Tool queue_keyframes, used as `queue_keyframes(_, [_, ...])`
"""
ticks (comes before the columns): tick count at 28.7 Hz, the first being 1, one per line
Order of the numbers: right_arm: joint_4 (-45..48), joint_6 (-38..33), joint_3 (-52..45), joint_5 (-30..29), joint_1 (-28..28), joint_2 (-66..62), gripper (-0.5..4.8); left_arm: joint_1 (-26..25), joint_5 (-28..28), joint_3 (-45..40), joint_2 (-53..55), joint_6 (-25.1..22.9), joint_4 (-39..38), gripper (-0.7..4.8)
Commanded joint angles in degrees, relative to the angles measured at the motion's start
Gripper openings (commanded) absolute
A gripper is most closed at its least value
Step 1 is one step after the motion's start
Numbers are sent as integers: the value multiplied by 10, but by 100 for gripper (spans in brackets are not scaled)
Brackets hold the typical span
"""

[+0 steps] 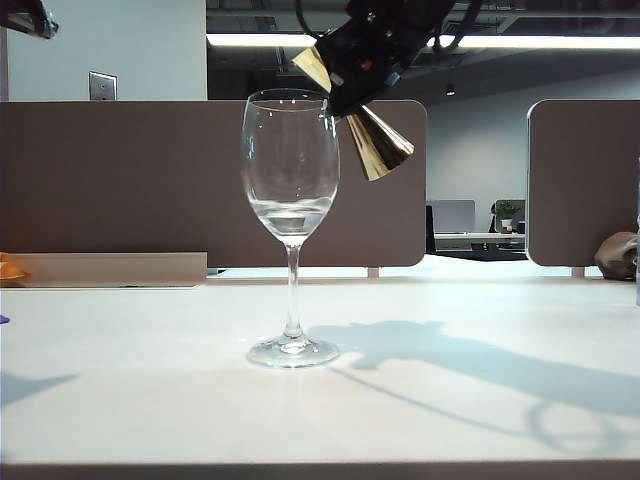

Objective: Pick up the jigger and pour the water inside into the glass.

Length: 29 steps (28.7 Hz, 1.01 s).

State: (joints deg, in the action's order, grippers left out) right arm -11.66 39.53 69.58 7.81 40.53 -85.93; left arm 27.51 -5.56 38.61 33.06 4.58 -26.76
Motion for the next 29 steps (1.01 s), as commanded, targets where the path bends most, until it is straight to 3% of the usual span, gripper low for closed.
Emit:
queue_keyframes(1, [-1,15,11,4,0,-3,-2,0,-3,5,-1,0,6,-4])
queue_keyframes(21, [-43,62,11,16,19,6,-2,0,4,5,-1,-1,8,-4])
queue_keyframes(29, [-53,99,11,53,19,6,-2,0,4,5,-1,-1,7,-4])
